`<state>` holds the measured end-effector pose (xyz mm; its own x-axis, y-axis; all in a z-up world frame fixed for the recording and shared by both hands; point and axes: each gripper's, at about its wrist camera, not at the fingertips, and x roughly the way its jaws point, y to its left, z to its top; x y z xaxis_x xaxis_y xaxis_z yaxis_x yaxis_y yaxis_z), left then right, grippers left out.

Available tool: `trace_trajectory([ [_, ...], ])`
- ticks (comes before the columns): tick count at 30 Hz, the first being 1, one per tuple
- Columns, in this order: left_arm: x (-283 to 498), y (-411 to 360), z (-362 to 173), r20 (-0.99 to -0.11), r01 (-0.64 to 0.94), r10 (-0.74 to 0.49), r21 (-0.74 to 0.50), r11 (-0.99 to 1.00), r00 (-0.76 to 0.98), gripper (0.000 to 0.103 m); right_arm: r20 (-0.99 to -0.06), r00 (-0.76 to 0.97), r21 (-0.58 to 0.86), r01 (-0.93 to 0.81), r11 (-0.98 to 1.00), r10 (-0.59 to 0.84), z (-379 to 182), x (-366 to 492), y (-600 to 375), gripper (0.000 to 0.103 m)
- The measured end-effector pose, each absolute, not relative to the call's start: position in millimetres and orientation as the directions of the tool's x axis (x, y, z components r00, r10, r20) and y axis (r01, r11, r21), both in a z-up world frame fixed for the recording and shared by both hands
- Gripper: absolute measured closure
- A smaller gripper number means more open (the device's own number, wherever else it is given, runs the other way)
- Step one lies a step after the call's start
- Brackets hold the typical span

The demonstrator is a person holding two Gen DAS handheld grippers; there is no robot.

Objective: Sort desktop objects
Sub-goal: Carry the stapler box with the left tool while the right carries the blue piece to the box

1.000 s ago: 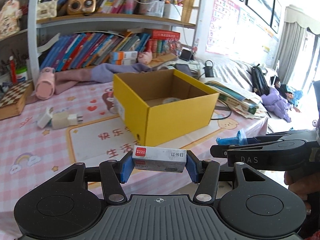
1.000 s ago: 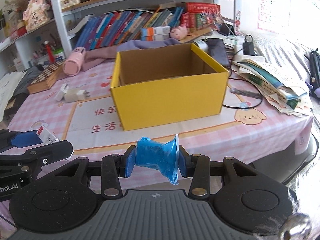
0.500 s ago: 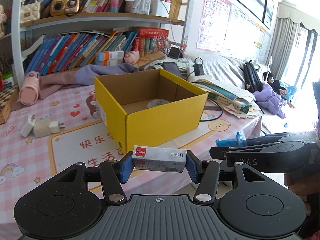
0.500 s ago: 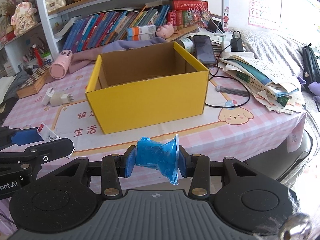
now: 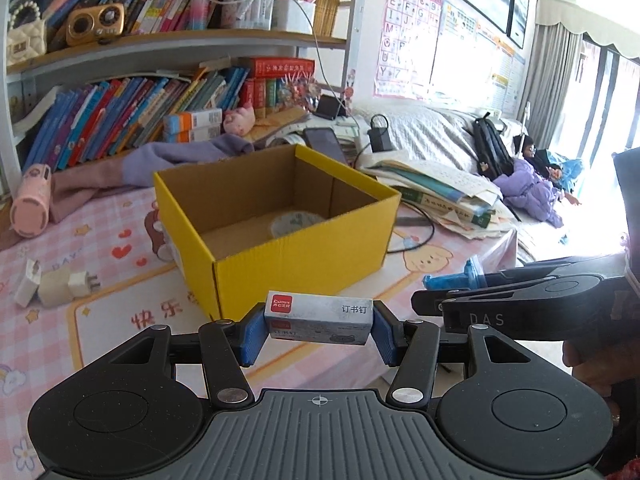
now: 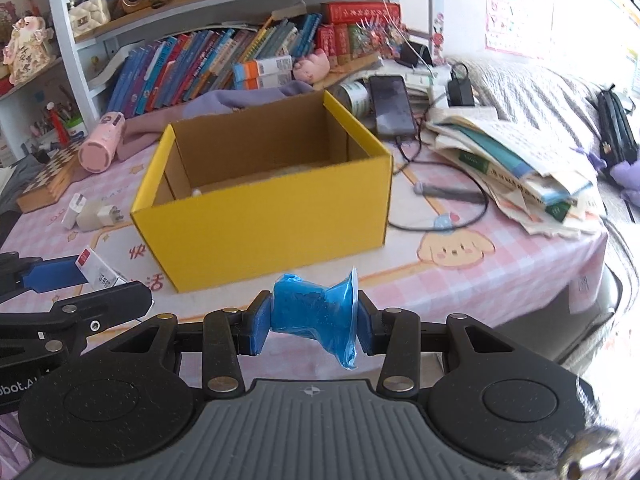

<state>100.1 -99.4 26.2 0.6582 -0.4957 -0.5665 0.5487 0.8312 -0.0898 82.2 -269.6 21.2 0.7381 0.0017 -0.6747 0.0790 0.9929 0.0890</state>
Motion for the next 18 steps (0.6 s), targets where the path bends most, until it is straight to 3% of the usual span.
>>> trace_trajectory([
  [13,147,-118,37,-0.510,0.495,-0.435,-0.020,0.868,0.742,0.049,-0.543,0.839,0.038,-0.005,0.999,0.024,45,143,-284,0.063],
  [18,174,-128,37,-0.516,0.458,-0.398,-0.012,0.889,0.758,0.049,-0.538,0.840,0.035,-0.064,0.997,0.072,46,182,-292,0.063],
])
